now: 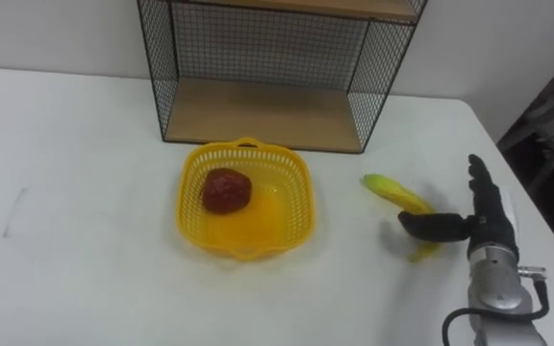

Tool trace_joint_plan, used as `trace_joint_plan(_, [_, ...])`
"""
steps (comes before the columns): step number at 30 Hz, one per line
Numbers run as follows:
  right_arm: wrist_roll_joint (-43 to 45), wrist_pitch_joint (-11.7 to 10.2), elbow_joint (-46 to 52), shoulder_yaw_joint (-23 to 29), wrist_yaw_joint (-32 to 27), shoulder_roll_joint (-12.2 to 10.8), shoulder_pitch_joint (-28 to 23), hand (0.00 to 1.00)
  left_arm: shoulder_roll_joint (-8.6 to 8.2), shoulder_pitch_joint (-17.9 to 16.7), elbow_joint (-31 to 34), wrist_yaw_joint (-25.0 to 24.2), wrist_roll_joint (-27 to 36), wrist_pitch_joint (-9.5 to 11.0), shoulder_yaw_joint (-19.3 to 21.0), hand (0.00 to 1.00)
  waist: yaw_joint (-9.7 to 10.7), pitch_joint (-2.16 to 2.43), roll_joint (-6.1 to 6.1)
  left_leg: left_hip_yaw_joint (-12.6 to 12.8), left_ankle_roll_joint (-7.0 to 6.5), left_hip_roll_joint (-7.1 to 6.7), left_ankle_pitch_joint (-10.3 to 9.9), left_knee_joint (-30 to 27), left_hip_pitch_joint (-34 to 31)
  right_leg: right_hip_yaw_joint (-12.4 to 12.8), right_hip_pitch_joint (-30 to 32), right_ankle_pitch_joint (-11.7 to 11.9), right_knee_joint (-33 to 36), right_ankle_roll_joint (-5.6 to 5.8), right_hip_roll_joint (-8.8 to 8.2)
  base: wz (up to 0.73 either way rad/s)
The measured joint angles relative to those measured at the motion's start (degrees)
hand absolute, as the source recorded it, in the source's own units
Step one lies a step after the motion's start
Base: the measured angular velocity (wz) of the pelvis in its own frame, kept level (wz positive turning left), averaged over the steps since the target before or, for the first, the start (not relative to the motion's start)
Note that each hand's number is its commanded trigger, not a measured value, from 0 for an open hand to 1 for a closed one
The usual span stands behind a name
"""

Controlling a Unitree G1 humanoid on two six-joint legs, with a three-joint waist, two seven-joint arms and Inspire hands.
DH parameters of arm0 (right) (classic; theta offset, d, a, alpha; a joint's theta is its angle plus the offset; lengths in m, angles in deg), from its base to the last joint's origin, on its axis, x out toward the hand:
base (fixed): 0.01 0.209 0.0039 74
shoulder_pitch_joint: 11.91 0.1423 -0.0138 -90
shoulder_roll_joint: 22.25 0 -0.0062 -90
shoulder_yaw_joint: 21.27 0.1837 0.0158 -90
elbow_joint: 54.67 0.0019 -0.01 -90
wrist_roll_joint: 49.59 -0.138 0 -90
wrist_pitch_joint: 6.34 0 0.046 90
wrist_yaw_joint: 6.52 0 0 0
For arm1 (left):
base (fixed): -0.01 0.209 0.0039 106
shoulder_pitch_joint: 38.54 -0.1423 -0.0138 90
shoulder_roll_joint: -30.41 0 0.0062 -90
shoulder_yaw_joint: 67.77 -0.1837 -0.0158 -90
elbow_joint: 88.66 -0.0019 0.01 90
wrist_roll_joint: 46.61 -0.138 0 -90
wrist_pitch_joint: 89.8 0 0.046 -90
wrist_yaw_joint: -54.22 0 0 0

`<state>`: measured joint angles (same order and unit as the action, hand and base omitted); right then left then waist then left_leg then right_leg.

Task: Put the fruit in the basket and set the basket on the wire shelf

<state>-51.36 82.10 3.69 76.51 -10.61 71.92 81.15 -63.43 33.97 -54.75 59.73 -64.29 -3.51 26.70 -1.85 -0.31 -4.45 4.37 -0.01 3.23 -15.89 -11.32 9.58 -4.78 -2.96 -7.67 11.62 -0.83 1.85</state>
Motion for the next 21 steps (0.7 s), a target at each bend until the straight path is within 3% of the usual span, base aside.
trace_joint_plan(7, [2.96,-0.17,-4.61,-2.07,4.66,0.57,0.69,0.0,0.51,0.18,-0.04,-1.48,0.01,-0.02,-0.07,0.0,-0.02,-0.13,-0.93,-1.17,0.01,-0.06,0.0,-0.34,-0.57,-0.82,-0.12,-0.06,-0.26,-0.06,-0.12,0.07])
trace_joint_plan(12, [6.45,-0.2,-8.55,-2.11,7.57,1.23,2.66,0.0,0.78,-0.06,-0.19,-3.63,0.15,-0.52,-0.14,0.0,0.01,0.3,-1.54,-1.72,0.01,-0.07,0.0,-0.38,-0.17,-1.48,-1.09,-0.02,-1.1,-0.09,-0.22,0.06])
trace_joint_plan(19, [10.77,-0.47,-12.31,-1.58,10.35,1.82,4.55,0.0,0.87,0.05,-0.47,-4.01,-0.07,-1.47,-0.06,0.0,-0.13,0.42,-1.22,-2.04,0.04,-0.07,-0.03,-0.2,-0.12,-1.81,-1.29,-0.01,-1.02,-0.11,-0.23,0.01])
trace_joint_plan(20, [11.13,-0.69,-12.94,-1.55,10.55,1.82,4.76,0.2,0.9,0.18,-0.9,-4.01,-0.06,-1.68,-0.12,0.0,-0.12,0.42,-1.21,-2.17,0.04,-0.07,-0.03,-0.35,-0.08,-1.94,-1.55,0.0,-1.07,-0.12,-0.23,0.1])
trace_joint_plan(21, [11.27,-0.97,-13.65,-1.61,10.56,1.82,4.83,0.85,0.9,0.19,-1.24,-3.99,-0.03,-1.85,-0.18,0.0,-0.05,0.44,-1.18,-2.38,0.05,-0.07,-0.05,-0.47,0.08,-2.19,-1.87,0.0,-1.1,-0.12,-0.25,0.11])
